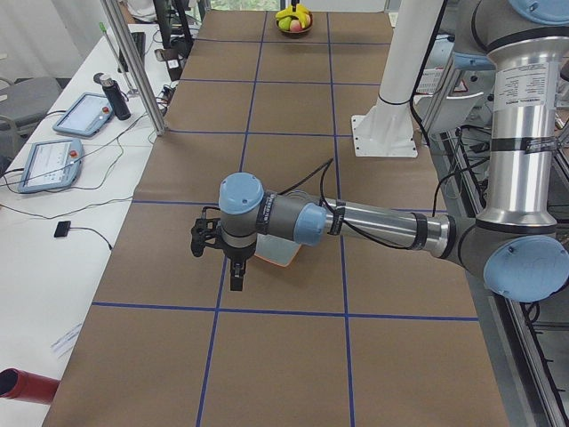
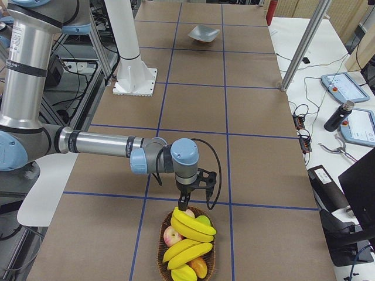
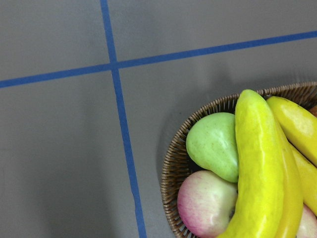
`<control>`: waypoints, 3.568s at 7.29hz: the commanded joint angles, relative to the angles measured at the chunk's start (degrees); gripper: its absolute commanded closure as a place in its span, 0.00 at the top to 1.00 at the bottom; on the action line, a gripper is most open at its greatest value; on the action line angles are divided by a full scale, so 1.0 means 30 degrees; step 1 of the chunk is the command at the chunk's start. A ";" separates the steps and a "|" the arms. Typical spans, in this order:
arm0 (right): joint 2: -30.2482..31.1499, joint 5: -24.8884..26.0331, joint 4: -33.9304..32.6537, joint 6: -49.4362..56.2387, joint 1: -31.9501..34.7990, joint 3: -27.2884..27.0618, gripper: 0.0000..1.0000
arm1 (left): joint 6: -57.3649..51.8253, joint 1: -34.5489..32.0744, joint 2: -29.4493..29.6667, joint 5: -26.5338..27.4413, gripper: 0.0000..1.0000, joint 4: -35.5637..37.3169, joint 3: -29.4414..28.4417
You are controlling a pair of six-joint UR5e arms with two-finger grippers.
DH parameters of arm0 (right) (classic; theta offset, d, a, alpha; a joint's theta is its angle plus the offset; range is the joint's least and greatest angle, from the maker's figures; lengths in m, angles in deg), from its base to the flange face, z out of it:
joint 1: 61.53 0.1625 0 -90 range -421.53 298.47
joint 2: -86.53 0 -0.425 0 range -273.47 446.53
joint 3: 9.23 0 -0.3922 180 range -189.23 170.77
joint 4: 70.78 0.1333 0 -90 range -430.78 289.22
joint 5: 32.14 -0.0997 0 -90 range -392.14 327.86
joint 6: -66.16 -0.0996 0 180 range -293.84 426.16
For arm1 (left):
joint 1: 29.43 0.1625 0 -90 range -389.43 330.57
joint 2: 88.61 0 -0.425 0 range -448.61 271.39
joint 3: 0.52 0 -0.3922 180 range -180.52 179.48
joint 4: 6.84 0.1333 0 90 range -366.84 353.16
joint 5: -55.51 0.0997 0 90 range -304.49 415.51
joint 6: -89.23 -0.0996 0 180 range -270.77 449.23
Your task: Transfer all bananas from basket to plate
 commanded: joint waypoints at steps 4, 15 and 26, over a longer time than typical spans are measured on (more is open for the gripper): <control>-0.0444 0.1378 0.1049 -0.3106 0.0039 0.1915 0.99 | 0.0027 -0.0005 -0.0562 0.0012 1.00 -0.0540 0.0664; -0.0913 0.1270 0.1788 -0.3167 -0.0019 0.3678 0.81 | 0.0056 -0.0093 -0.0620 -0.0105 1.00 -0.0511 0.1165; -0.1086 -0.0018 0.1728 -0.3340 0.0772 0.0344 0.00 | 0.0349 -0.0064 -0.0504 -0.0105 1.00 -0.0481 0.1282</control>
